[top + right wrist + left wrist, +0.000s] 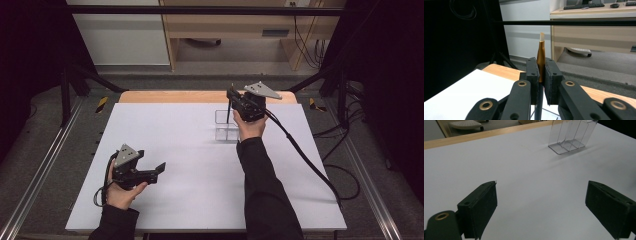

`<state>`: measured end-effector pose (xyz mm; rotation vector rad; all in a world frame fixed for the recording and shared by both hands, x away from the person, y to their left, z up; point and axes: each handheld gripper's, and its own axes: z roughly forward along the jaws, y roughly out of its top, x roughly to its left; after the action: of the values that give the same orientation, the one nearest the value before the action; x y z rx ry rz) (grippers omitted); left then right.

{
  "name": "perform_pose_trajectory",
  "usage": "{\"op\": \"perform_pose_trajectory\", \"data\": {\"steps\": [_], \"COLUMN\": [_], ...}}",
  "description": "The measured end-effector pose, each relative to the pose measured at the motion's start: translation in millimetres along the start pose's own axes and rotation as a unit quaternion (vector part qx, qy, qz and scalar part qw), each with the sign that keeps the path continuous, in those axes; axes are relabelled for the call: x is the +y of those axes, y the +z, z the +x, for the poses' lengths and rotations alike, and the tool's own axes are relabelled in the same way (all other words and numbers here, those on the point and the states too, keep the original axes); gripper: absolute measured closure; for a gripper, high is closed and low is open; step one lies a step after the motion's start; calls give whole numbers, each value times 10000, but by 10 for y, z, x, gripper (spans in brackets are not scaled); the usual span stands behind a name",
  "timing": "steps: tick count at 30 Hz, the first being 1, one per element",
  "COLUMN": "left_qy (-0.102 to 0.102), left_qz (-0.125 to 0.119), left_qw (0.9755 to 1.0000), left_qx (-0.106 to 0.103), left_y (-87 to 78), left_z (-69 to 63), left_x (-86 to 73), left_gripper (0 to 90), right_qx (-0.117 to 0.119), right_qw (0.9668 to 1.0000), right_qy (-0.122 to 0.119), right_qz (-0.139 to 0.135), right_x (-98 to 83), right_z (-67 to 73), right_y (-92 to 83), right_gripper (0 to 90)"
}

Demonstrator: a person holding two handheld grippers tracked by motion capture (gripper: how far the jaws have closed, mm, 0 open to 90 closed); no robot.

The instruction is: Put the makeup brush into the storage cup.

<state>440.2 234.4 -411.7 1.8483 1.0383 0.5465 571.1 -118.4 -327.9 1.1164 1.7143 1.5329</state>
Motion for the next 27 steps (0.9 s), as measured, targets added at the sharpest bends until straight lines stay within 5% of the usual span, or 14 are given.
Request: {"op": "perform_pose_trajectory", "data": {"steps": [27], "left_qy": [-18], "left_qz": [-58], "left_qw": [10000], "left_qx": [-28], "left_y": [-31], "left_z": [32], "left_x": [8], "left_gripper": [100], "right_qx": [-239], "right_qw": [9996], "right_qy": [-8], "right_qz": [116], "right_x": [-55], "right_z": [-69], "right_y": [347], "right_gripper": [839]}}
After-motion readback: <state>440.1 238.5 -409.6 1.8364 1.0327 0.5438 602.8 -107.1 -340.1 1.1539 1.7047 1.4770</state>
